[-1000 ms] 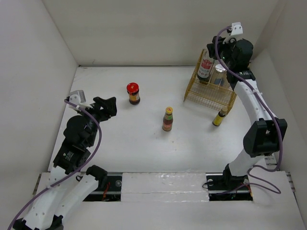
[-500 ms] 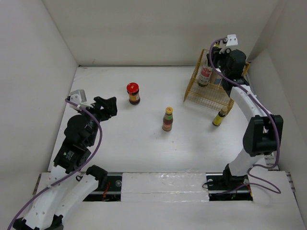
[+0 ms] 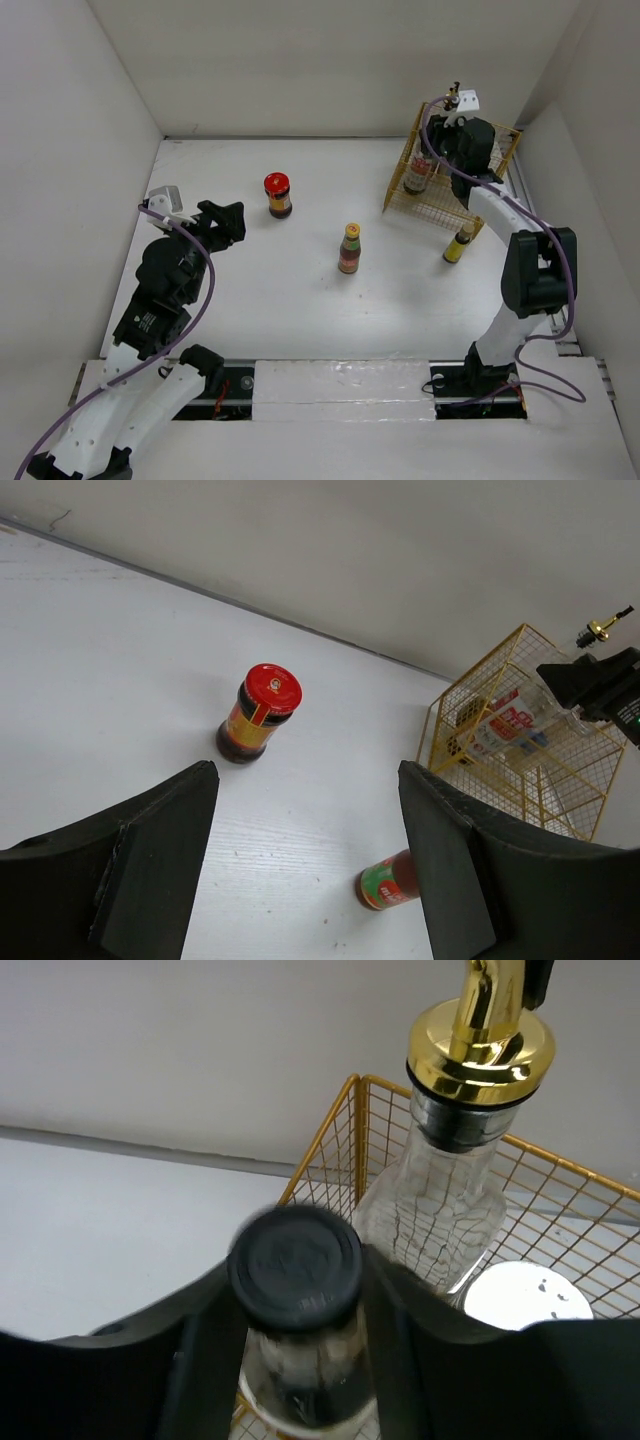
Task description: Organize the condiment bottles
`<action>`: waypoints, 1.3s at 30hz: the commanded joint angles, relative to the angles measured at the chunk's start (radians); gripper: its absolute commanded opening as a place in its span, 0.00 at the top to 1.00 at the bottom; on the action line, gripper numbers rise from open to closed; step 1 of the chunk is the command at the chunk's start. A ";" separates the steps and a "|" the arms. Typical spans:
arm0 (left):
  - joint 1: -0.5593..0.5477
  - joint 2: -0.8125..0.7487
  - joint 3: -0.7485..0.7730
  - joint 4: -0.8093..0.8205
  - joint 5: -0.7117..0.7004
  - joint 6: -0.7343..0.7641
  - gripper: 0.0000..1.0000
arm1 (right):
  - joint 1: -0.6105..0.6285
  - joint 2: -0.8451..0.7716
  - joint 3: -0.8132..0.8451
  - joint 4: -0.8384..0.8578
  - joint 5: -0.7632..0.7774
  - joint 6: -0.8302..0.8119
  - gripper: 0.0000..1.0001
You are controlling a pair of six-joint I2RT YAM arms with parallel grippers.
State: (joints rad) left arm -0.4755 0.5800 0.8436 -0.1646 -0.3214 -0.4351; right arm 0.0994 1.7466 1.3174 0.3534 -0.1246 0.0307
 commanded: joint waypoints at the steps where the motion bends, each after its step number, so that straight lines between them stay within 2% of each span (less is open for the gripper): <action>1: 0.005 0.001 0.000 0.040 0.005 0.012 0.32 | 0.010 -0.022 -0.006 0.168 0.016 0.026 0.46; 3: 0.005 0.001 0.000 0.040 0.005 0.012 0.32 | 0.010 -0.032 -0.015 0.159 0.037 0.026 0.30; 7: 0.005 0.001 0.000 0.040 0.005 0.012 0.31 | 0.010 -0.088 -0.015 0.125 0.065 0.035 0.14; 10: 0.005 0.001 0.000 0.040 0.005 0.012 0.30 | 0.010 -0.134 -0.004 0.089 0.077 0.035 0.10; 15: 0.005 0.001 0.000 0.040 0.005 0.012 0.28 | 0.035 -0.211 0.006 0.024 0.077 0.035 0.09; 16: 0.005 0.001 0.000 0.040 0.005 0.012 0.28 | 0.048 -0.225 0.006 0.015 0.077 0.026 0.12; 17: 0.005 0.001 0.000 0.040 0.005 0.012 0.28 | 0.081 -0.249 -0.003 0.015 0.077 0.026 0.23; 19: 0.005 0.001 0.000 0.040 0.005 0.012 0.27 | 0.120 -0.262 -0.017 -0.005 0.077 0.017 0.51; 20: 0.005 0.001 0.000 0.040 -0.005 0.012 0.27 | 0.156 -0.262 -0.017 -0.017 0.022 0.017 0.65; 21: 0.005 0.001 0.000 0.040 -0.005 0.012 0.26 | 0.178 -0.253 0.017 -0.034 -0.007 0.017 0.82; 23: 0.005 -0.008 0.000 0.031 -0.031 0.001 0.25 | 0.232 -0.199 0.077 -0.134 -0.058 0.026 0.90; 25: 0.005 -0.008 0.009 0.022 -0.051 -0.011 0.23 | 0.325 -0.115 0.178 -0.204 -0.084 0.000 0.89; 27: 0.005 -0.017 0.009 0.022 -0.080 -0.020 0.22 | 0.408 -0.049 0.241 -0.301 -0.113 -0.023 0.77; 28: 0.005 -0.029 0.009 0.013 -0.090 -0.030 0.22 | 0.433 -0.015 0.293 -0.326 -0.128 -0.023 0.51; 31: 0.005 -0.051 -0.001 0.013 -0.117 -0.030 0.19 | 0.509 0.102 0.351 -0.398 -0.127 -0.043 0.17; 35: 0.005 -0.051 -0.001 0.013 -0.108 -0.040 0.18 | 0.572 0.243 0.511 -0.539 -0.116 -0.083 0.04; 39: 0.005 -0.042 -0.001 0.013 -0.087 -0.040 0.18 | 0.614 0.364 0.620 -0.642 -0.078 -0.126 0.01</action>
State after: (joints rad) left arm -0.4755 0.5331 0.8436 -0.1764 -0.4141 -0.4664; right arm 0.7033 2.1052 1.8362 -0.2047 -0.2199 -0.0532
